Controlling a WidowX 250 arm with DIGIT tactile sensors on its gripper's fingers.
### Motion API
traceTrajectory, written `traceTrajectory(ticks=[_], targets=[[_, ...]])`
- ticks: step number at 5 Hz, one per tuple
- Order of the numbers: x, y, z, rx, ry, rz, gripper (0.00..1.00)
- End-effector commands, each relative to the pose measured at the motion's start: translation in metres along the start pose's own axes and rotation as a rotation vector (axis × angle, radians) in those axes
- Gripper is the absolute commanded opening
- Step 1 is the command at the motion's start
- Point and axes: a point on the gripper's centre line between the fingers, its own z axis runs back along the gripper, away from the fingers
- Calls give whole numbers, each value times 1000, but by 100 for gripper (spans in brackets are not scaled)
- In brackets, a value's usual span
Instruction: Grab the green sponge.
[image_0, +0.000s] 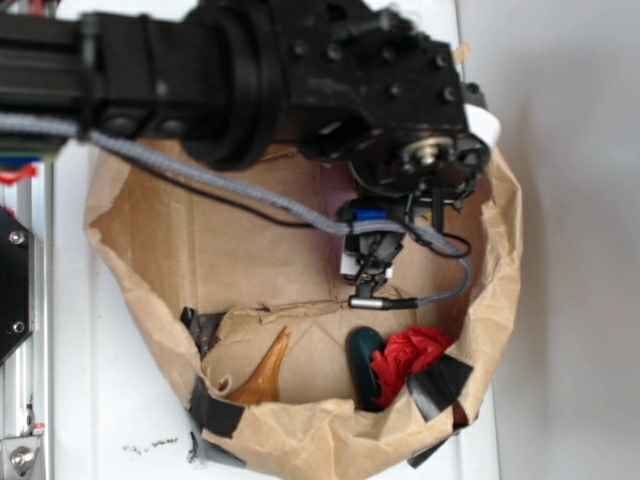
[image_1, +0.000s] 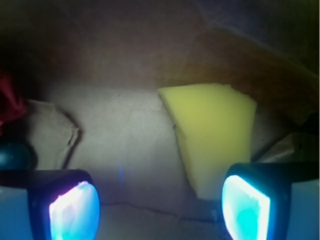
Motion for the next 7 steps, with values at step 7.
traceTrajectory(ticks=[7], targets=[[3, 26, -28, 95, -2, 34, 100]])
